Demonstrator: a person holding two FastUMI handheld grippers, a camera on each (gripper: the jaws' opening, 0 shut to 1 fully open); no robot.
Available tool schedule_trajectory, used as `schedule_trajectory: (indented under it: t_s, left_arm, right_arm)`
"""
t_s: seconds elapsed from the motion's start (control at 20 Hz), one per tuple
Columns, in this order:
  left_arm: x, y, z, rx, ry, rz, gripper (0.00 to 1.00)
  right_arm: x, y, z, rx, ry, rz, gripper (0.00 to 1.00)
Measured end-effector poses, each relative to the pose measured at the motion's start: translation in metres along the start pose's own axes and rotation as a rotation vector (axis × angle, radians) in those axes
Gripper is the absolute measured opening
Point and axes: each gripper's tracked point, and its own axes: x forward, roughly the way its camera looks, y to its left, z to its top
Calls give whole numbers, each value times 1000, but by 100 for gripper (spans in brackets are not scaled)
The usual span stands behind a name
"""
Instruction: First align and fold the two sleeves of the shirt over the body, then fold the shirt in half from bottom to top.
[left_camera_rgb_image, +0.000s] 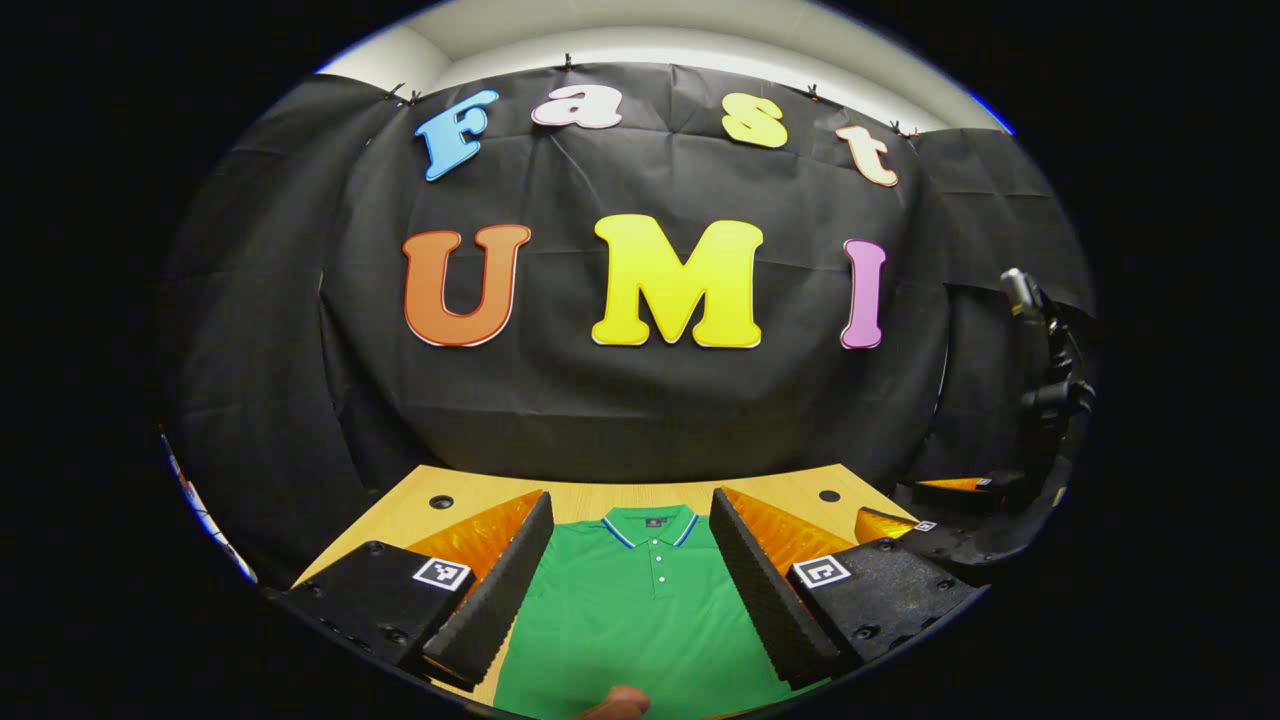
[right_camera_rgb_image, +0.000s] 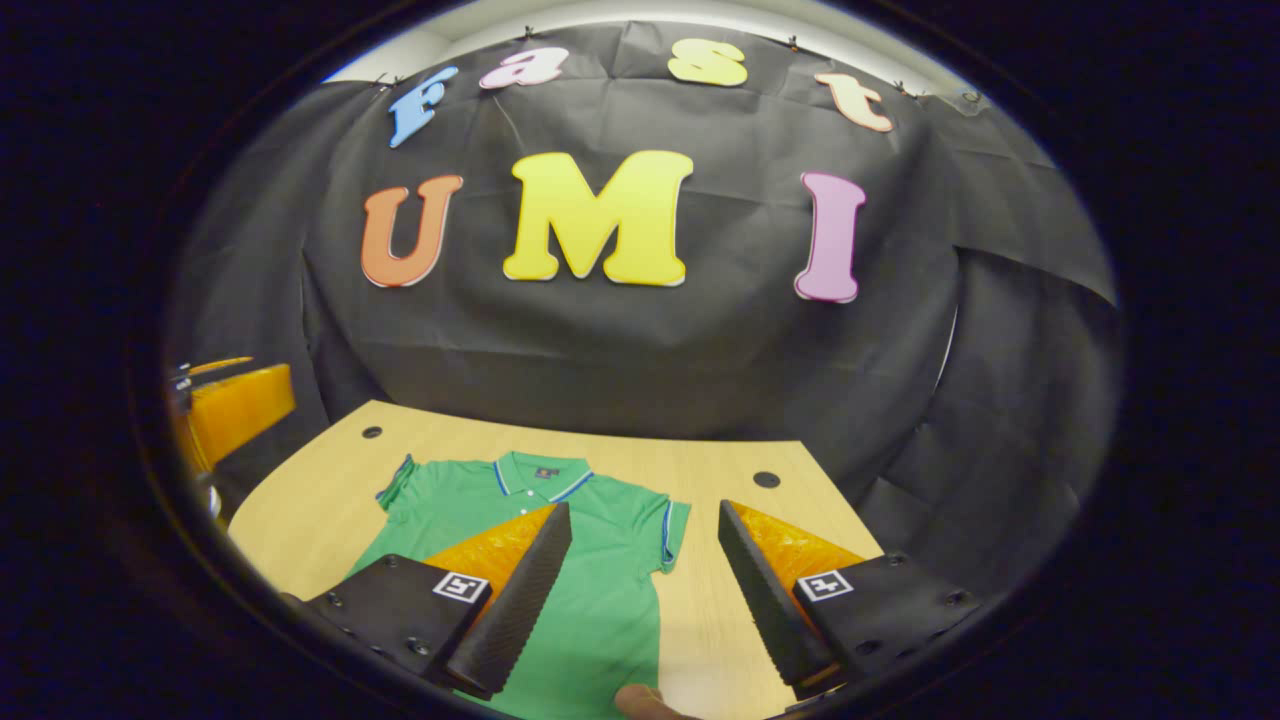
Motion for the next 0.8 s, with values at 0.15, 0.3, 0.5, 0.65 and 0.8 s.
schedule_trajectory:
  t_s: [0.15,0.3,0.5,0.65,0.8]
  left_arm:
    - [-3,11,-13,14,36,41,100]
    - [-7,23,-20,27,65,84,100]
    - [-11,38,-34,21,102,144,100]
    - [-14,46,-45,15,156,190,100]
    - [-20,55,-49,21,169,233,100]
  right_arm:
    - [51,-6,-26,-12,82,-16,96]
    - [107,-12,-52,-22,166,-36,96]
    - [178,-36,-86,-10,264,-103,96]
    - [218,-42,-109,0,330,-126,94]
    - [247,-44,-122,-1,365,-129,94]
